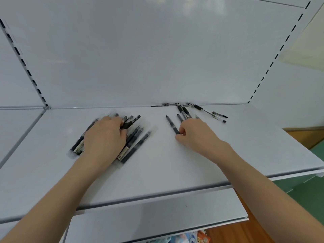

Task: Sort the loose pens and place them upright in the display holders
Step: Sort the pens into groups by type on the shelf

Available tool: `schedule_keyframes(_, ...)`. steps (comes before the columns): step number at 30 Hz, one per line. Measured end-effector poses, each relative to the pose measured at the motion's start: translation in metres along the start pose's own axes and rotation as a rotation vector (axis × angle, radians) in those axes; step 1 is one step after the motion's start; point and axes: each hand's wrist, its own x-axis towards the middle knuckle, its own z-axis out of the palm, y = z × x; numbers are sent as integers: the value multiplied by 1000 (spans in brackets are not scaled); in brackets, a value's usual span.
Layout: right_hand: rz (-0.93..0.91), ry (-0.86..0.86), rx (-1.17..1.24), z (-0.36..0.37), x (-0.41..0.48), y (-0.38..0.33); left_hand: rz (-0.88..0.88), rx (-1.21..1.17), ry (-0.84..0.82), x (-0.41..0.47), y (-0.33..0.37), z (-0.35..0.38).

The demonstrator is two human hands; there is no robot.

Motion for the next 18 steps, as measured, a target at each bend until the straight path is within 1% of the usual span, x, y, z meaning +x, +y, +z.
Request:
schedule_keyframes(2, 16, 44, 111, 0, 0, 2, 25, -20, 31, 0, 1, 0)
schedule_keyframes(3, 23, 61, 231, -2, -2, 2, 50, -80, 66, 0, 3, -1)
schedule_keyframes(5, 3, 49, 567, -6, -10, -6, 98, -296, 113, -1, 11, -4)
schedule_keyframes(6, -24, 17, 700, -7, -13, -12, 101, -422, 94, 0, 17, -6)
schedule_keyframes(8, -91, -53, 805, -5, -16, -23, 71, -656, -4, 2, 30, -7)
schedule_keyframes(10, -132, -97, 793, 0, -15, -28, 37, -835, -84, 4, 40, -7)
schedule_keyframes(12, -140, -119, 780, 3, -10, -24, -5, -942, -127, 6, 43, -6)
schedule_keyframes(14, -127, -95, 746, 0, -3, -13, -66, -1042, -179, 8, 44, -4)
schedule_keyframes(16, -113, 47, 586, -4, 10, 5, -109, -1106, -236, 10, 44, -3)
schedule_keyframes(18, -69, 194, 397, -9, 29, 28, -111, -1113, -284, 10, 45, -2)
